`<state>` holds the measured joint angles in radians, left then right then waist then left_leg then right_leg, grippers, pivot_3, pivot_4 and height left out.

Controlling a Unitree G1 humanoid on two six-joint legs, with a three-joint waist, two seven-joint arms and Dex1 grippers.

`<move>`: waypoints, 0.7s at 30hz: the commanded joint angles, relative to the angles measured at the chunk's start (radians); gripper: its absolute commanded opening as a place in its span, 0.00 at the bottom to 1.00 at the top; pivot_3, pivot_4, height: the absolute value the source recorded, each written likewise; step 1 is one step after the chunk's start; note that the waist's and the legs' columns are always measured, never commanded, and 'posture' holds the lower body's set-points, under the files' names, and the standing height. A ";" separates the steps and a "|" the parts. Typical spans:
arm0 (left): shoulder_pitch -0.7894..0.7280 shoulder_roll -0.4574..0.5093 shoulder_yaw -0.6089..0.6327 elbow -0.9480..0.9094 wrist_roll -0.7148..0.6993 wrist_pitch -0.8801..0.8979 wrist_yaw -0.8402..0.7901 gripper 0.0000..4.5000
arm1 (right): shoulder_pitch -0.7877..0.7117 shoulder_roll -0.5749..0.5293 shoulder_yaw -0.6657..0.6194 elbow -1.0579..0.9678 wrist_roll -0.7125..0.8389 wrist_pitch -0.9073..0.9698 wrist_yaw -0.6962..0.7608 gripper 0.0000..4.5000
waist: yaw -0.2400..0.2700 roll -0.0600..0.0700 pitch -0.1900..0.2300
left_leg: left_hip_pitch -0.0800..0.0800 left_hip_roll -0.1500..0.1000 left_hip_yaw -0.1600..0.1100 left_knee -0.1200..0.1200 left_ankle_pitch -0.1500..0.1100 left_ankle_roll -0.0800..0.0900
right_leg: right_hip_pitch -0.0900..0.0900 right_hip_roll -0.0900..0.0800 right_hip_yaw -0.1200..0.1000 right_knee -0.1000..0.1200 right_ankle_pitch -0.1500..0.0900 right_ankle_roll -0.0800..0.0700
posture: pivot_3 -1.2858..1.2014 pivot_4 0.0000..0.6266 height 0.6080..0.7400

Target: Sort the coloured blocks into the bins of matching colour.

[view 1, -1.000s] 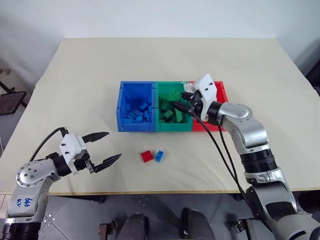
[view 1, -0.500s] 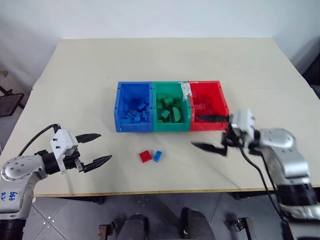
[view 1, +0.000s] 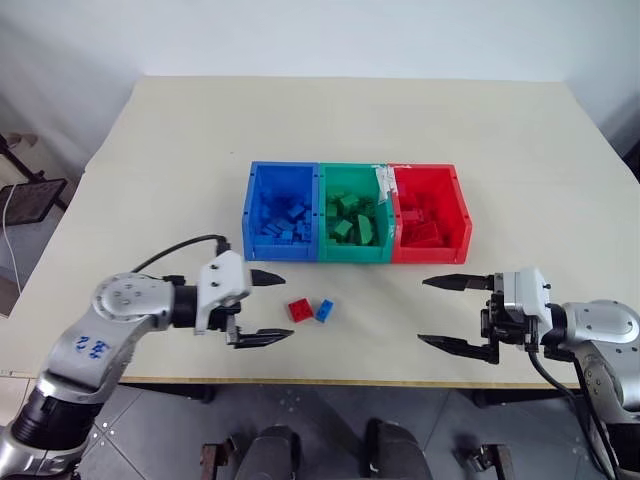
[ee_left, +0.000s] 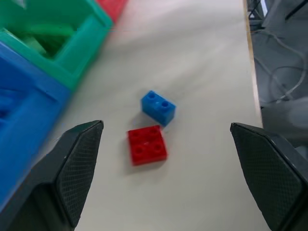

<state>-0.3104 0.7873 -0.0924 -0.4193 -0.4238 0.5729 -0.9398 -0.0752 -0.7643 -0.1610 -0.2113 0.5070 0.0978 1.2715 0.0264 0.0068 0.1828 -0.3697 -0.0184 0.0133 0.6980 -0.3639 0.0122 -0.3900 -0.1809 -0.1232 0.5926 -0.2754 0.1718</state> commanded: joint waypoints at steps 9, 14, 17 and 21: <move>-0.376 -0.192 -0.284 -0.016 0.048 0.612 0.266 1.00 | 0.060 0.001 -0.022 -0.134 0.019 0.035 -0.099 1.00 | 0.002 -0.001 0.000 | -0.001 -0.001 -0.001 0.000 0.000 0.000 | 0.000 0.000 0.001 0.000 0.000 0.000 | 0.52 0.24 1.00; -0.417 -0.192 -0.346 -0.006 0.063 0.698 0.300 1.00 | 0.077 0.008 -0.017 -0.156 0.019 0.038 -0.130 1.00 | -0.001 -0.001 0.000 | 0.000 0.000 -0.001 0.000 0.000 0.000 | 0.000 0.001 0.001 0.000 0.000 0.000 | 0.52 0.24 1.00; -0.426 -0.192 -0.362 0.000 0.063 0.710 0.301 0.91 | 0.092 0.008 -0.017 -0.164 0.020 0.036 -0.138 1.00 | 0.006 -0.001 0.000 | -0.001 -0.001 -0.001 0.001 0.000 0.000 | 0.000 0.000 0.001 -0.001 0.000 0.000 | 0.52 0.24 1.00; -0.432 -0.185 -0.370 0.008 0.060 0.700 0.285 0.67 | 0.095 0.006 -0.014 -0.164 0.018 0.032 -0.140 1.00 | 0.005 -0.001 0.000 | -0.001 -0.001 -0.001 0.001 0.000 0.000 | 0.000 0.000 0.002 -0.001 0.000 0.000 | 0.52 0.24 1.00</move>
<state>-0.7242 0.5983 -0.4554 -0.4091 -0.3658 1.2813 -0.6467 0.0168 -0.7597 -0.1622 -0.3493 0.5091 0.1365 1.1342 0.0315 0.0053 0.1829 -0.3706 -0.0191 0.0125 0.6988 -0.3638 0.0127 -0.3897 -0.1804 -0.1214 0.5912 -0.2752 0.1721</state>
